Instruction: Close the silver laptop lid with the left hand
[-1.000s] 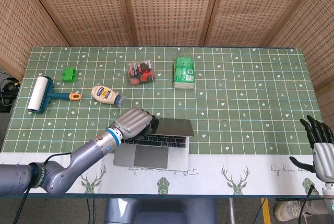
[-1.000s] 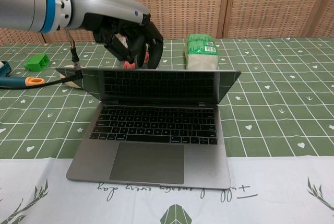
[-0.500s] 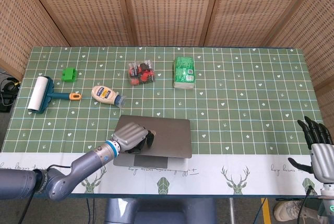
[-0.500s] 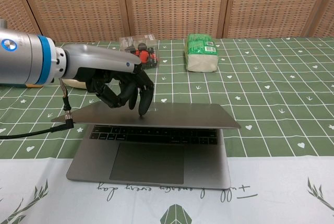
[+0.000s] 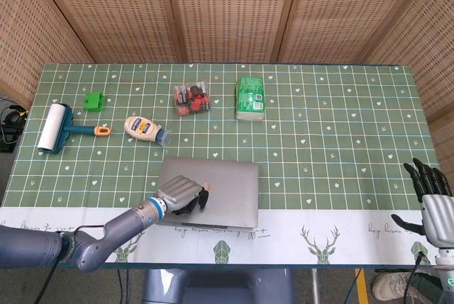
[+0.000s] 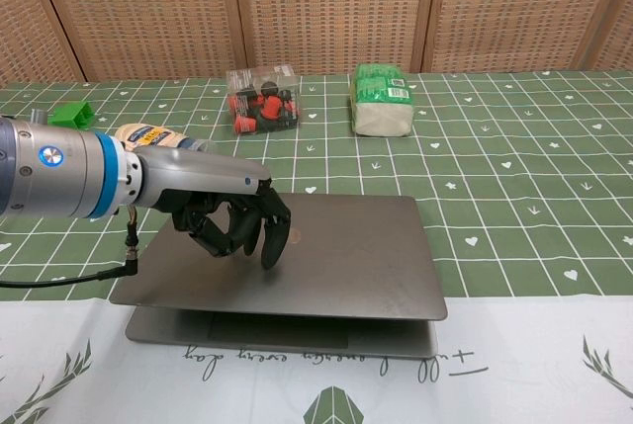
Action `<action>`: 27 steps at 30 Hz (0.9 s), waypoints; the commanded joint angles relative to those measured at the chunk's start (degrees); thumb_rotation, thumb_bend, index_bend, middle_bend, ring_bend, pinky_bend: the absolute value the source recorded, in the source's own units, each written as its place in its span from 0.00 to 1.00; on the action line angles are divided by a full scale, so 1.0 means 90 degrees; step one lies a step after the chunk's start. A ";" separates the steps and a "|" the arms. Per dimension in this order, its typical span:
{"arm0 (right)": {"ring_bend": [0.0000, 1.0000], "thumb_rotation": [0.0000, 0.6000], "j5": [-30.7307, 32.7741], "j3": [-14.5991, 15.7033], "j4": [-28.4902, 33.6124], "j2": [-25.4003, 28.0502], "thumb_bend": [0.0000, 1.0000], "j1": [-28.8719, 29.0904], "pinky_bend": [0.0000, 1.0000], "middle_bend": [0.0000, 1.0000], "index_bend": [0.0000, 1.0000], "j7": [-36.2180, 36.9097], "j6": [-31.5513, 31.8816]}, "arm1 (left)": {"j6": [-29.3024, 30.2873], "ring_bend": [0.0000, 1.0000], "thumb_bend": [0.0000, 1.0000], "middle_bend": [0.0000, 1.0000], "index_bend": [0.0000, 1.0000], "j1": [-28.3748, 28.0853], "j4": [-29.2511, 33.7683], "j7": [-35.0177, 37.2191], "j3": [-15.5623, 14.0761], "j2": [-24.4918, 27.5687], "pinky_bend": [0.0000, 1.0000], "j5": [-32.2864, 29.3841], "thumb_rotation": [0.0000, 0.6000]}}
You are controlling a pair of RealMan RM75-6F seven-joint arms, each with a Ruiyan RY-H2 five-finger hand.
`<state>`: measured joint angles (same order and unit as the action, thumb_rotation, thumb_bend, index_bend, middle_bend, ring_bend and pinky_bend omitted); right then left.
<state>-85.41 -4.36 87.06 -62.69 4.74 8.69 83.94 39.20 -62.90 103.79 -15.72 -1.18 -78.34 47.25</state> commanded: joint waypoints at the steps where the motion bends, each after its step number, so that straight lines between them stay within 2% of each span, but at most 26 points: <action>1: 0.00 1.00 -0.0001 -0.0001 -0.0001 -0.0001 0.02 0.0002 0.00 0.00 0.00 -0.0006 0.0000 | -0.0017 0.37 1.00 0.39 0.46 -0.0013 -0.0048 -0.0029 -0.0021 -0.0064 0.35 -0.0033 1.00; 27: 0.00 1.00 -0.0019 0.0015 0.0044 -0.0012 0.02 -0.0001 0.00 0.00 0.00 -0.0099 0.0007 | -0.0061 0.37 1.00 0.39 0.45 0.0006 -0.0282 -0.0284 -0.0326 -0.0334 0.35 -0.0132 1.00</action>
<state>-85.58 -4.22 87.45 -62.81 4.73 7.80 84.00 38.68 -62.83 101.26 -18.25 -4.08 -81.33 46.08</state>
